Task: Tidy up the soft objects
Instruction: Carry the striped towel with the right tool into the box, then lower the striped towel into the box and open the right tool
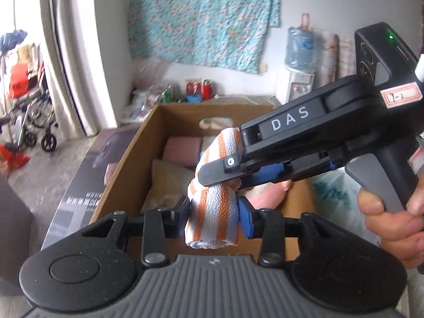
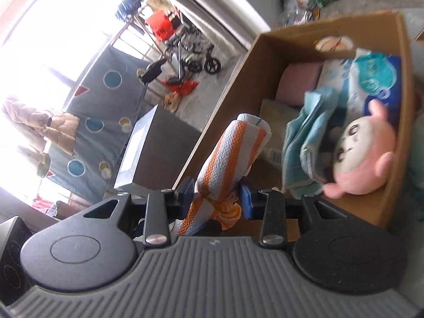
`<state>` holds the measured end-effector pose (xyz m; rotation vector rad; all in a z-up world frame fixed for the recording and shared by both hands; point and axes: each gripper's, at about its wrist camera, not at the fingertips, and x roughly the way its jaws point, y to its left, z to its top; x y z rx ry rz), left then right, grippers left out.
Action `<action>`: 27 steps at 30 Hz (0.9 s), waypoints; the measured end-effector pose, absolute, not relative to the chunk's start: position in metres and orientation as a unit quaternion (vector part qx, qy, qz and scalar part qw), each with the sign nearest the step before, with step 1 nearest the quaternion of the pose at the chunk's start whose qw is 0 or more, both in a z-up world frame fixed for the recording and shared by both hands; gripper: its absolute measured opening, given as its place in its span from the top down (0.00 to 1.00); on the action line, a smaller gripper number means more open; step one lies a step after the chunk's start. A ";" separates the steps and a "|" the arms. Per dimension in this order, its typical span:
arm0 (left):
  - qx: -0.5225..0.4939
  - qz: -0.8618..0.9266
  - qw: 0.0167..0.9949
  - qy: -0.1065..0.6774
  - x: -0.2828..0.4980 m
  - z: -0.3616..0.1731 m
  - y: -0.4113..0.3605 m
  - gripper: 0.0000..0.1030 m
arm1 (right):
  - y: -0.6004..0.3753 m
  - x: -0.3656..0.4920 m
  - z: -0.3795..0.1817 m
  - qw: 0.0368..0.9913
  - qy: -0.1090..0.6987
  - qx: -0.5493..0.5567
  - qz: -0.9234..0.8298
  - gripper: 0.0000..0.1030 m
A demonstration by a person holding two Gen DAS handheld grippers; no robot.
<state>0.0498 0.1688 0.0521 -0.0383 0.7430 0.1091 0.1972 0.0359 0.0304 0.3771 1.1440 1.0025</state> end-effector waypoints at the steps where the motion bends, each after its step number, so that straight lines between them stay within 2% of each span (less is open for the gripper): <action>1: -0.028 0.064 0.924 0.375 0.053 0.049 0.185 0.60 | 0.054 0.198 0.022 0.696 0.532 0.169 0.452 0.66; 9: -0.049 0.112 0.894 0.430 0.064 0.019 0.239 0.58 | 0.134 0.214 -0.026 0.638 0.614 0.161 0.436 0.66; 13: -0.051 0.113 0.888 0.443 0.061 0.012 0.243 0.51 | 0.150 0.218 -0.046 0.624 0.640 0.151 0.422 0.66; 22: -0.055 0.113 0.881 0.457 0.063 0.000 0.247 0.47 | 0.199 0.215 -0.081 0.589 0.685 0.128 0.409 0.63; 25: -0.058 0.113 0.879 0.459 0.064 -0.002 0.246 0.46 | 0.208 0.214 -0.089 0.577 0.698 0.121 0.406 0.55; 27: -0.060 0.114 0.878 0.461 0.064 -0.003 0.246 0.46 | 0.210 0.212 -0.089 0.576 0.701 0.125 0.400 0.42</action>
